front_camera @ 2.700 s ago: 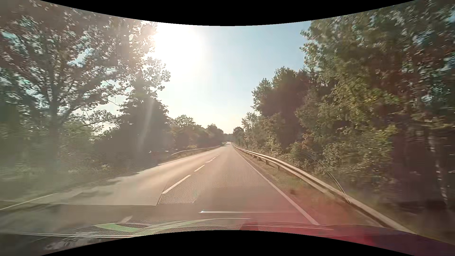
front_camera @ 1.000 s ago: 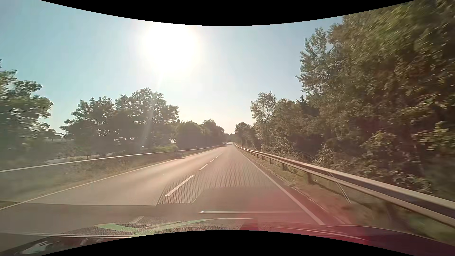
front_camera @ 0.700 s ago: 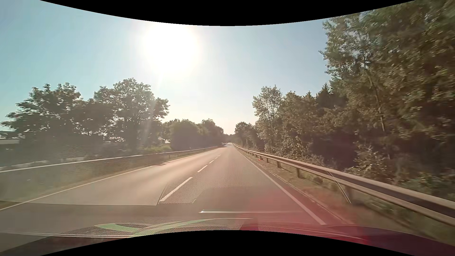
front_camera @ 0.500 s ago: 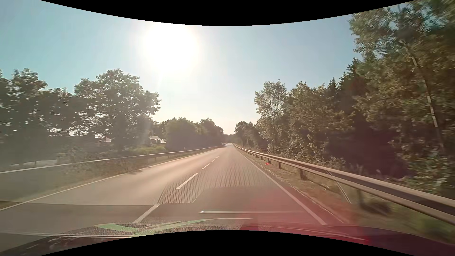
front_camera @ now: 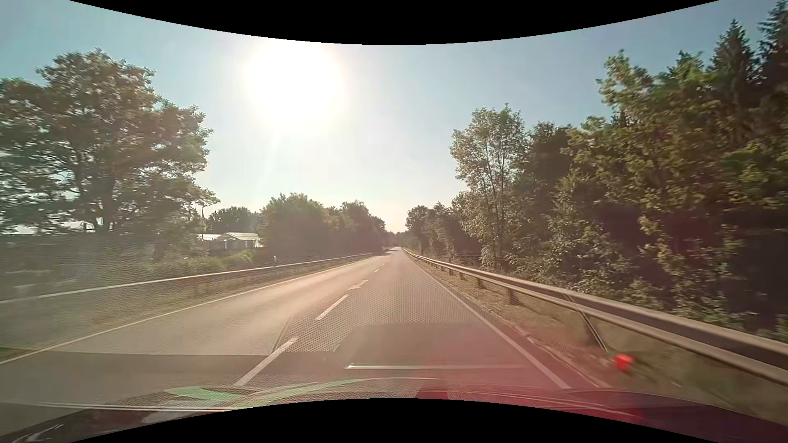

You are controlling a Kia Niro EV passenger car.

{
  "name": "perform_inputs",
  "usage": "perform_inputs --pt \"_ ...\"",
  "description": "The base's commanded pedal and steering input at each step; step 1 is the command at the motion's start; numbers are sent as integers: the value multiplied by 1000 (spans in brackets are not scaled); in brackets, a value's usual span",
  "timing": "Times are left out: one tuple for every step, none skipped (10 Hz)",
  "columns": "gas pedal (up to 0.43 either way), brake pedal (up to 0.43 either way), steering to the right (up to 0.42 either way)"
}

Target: Follow the waypoints while adhering to traffic rules and regulations

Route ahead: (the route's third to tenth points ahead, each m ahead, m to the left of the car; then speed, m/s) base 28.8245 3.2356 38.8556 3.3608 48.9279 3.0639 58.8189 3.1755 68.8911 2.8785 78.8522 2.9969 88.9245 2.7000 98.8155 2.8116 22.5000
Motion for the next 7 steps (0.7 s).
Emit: perform_inputs --pt "228 0 0" --pt "228 0 0" --pt "228 0 -1" --pt "228 0 -1" --pt "228 0 -1" --pt "220 0 0" --pt "220 0 -2"
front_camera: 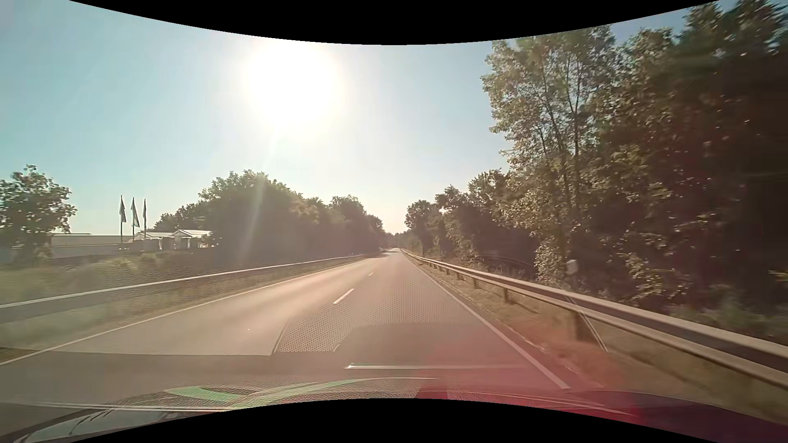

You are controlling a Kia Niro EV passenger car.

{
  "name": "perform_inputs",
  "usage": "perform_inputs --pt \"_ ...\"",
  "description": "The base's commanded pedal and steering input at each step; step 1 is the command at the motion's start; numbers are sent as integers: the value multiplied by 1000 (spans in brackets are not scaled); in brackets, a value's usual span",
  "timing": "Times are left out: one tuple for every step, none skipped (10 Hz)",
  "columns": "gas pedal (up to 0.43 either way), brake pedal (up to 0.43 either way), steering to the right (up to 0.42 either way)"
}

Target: Follow the waypoints while adhering to traffic rules and regulations

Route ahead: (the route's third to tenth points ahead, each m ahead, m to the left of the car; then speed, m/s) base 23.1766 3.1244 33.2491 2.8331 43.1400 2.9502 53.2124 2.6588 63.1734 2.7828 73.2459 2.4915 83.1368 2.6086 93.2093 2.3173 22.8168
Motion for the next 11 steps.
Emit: perform_inputs --pt "209 0 -4" --pt "209 0 -4" --pt "197 0 -4" --pt "189 0 -3" --pt "177 0 -3" --pt "169 0 -3" --pt "157 0 -3" --pt "157 0 -3" --pt "157 0 -3" --pt "157 0 -3" --pt "157 0 -3"
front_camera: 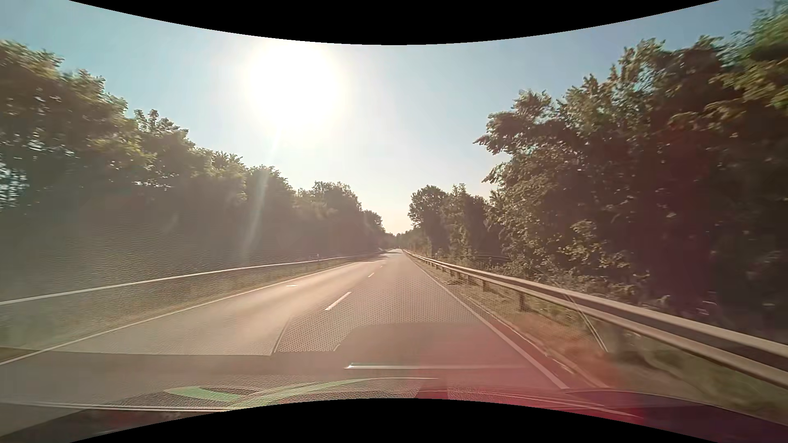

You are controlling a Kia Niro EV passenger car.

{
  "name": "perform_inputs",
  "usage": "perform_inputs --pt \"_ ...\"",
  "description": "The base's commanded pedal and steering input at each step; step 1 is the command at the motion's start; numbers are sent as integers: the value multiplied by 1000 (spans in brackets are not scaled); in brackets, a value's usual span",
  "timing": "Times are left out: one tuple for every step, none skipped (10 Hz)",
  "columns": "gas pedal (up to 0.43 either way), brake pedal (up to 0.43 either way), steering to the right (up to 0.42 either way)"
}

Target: Follow the waypoints while adhering to traffic rules and regulations

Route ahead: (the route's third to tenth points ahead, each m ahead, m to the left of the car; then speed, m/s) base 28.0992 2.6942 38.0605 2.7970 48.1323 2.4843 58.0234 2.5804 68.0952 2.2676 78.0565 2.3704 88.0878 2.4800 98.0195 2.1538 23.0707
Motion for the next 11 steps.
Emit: perform_inputs --pt "157 0 -3" --pt "157 0 -2" --pt "157 0 -2" --pt "157 0 -2" --pt "157 0 -2" --pt "157 0 -1" --pt "157 0 -1" --pt "157 0 -1" --pt "150 0 -1" --pt "150 0 -2" --pt "150 0 -2"
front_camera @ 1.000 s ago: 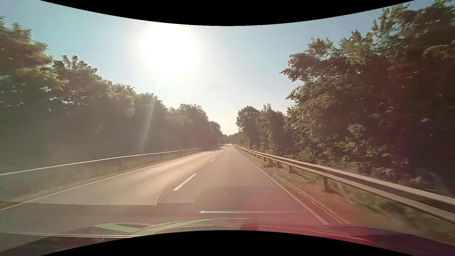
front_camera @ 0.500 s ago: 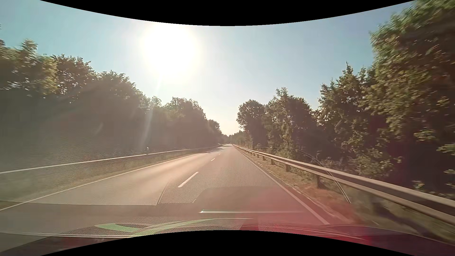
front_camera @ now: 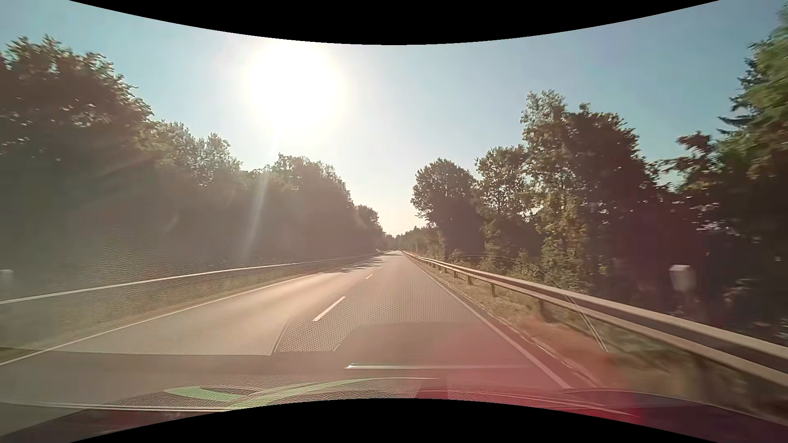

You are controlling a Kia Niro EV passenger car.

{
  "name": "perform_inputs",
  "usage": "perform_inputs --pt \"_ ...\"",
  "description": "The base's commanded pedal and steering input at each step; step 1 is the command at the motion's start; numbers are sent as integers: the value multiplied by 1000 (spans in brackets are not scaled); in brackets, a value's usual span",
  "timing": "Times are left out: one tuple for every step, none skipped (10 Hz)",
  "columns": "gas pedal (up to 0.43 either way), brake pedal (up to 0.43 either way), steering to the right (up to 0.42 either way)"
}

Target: Follow the waypoints while adhering to traffic rules and regulations

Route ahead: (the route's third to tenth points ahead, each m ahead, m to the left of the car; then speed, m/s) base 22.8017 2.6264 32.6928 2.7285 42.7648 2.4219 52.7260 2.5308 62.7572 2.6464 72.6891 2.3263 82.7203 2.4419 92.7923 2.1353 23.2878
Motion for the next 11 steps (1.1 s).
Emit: perform_inputs --pt "150 0 -1" --pt "150 0 -2" --pt "150 0 -2" --pt "150 0 -1" --pt "150 0 -1" --pt "150 0 -1" --pt "150 0 -1" --pt "150 0 -1" --pt "150 0 -1" --pt "150 0 -1" --pt "150 0 -2"
